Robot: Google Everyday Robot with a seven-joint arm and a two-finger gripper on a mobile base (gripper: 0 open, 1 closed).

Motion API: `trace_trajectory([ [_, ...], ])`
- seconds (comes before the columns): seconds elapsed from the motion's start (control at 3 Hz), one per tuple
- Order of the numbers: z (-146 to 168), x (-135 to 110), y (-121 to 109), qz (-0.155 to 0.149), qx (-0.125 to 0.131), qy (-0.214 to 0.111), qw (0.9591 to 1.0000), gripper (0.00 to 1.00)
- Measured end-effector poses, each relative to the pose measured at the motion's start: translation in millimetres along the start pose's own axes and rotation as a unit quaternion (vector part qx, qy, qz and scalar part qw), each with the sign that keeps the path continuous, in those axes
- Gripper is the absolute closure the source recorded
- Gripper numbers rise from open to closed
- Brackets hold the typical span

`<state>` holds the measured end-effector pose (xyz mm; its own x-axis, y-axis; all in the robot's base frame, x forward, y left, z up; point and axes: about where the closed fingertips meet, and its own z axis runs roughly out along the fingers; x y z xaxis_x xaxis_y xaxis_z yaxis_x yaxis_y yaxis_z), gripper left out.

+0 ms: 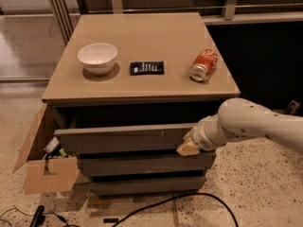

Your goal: Close top drawer

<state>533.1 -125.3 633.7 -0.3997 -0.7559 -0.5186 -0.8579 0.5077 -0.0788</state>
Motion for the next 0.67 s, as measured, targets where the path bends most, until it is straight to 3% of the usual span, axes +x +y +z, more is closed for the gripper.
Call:
trace_trajectory([
  [0.33,7.2,-3.9,-6.9,0.0,0.012,0.003,0.9999,0.0],
  [0.67,7.2,-3.9,-6.9,0.0,0.012,0.003,0.9999,0.0],
])
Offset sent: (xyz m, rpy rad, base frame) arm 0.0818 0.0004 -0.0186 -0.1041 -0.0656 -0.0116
